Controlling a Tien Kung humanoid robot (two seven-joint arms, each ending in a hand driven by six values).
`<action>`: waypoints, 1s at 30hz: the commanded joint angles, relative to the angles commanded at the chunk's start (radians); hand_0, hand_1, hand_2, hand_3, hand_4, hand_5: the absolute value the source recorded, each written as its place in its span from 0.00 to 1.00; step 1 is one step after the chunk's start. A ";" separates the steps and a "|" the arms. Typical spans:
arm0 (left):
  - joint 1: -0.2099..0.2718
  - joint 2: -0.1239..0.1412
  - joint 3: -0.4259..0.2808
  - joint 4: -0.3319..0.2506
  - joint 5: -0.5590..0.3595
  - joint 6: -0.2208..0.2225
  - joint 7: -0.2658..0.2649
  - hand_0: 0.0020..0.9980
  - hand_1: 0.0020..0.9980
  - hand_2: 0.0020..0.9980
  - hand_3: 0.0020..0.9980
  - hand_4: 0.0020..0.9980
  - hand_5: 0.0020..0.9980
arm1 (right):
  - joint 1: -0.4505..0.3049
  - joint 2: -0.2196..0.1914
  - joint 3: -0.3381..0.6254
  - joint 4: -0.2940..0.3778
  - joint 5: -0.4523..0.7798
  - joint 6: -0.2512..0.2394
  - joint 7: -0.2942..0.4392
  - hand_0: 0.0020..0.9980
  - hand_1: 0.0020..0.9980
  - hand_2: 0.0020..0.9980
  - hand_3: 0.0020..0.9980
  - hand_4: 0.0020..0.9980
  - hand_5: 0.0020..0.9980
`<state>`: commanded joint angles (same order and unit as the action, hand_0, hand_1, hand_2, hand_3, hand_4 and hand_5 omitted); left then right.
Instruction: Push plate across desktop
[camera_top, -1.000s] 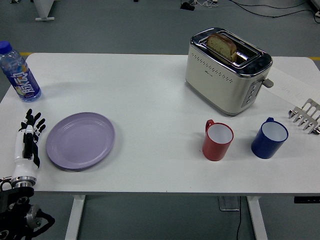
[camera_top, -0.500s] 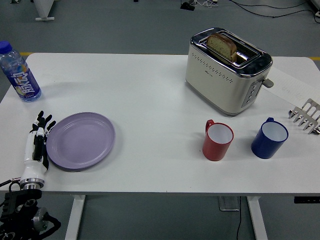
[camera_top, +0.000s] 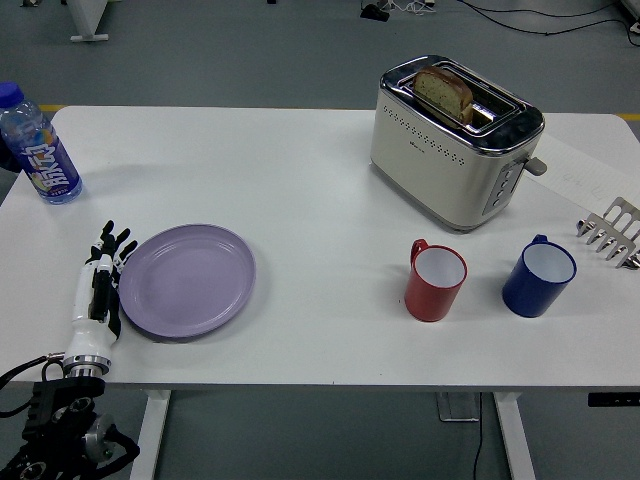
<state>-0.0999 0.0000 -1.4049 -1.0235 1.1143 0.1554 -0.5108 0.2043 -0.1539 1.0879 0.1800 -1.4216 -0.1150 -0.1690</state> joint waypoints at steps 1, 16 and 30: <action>-0.002 0.000 0.005 -0.001 -0.003 0.001 -0.001 0.84 0.89 0.93 1.00 0.60 1.00 | 0.000 0.000 -0.001 0.000 0.001 0.000 0.000 0.64 0.61 0.66 0.60 0.19 0.10; -0.025 0.000 0.114 0.000 -0.038 0.009 -0.011 0.84 0.89 0.93 0.99 0.60 1.00 | 0.005 -0.003 -0.008 0.000 0.011 0.000 0.001 0.64 0.61 0.66 0.60 0.19 0.10; -0.070 0.000 0.268 0.003 -0.092 0.016 -0.019 0.84 0.89 0.93 0.98 0.59 1.00 | 0.011 -0.006 -0.029 0.000 0.034 -0.001 0.005 0.64 0.61 0.66 0.60 0.19 0.10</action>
<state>-0.1701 0.0000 -1.1364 -1.0205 1.0222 0.1713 -0.5293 0.2149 -0.1599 1.0591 0.1800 -1.3879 -0.1163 -0.1641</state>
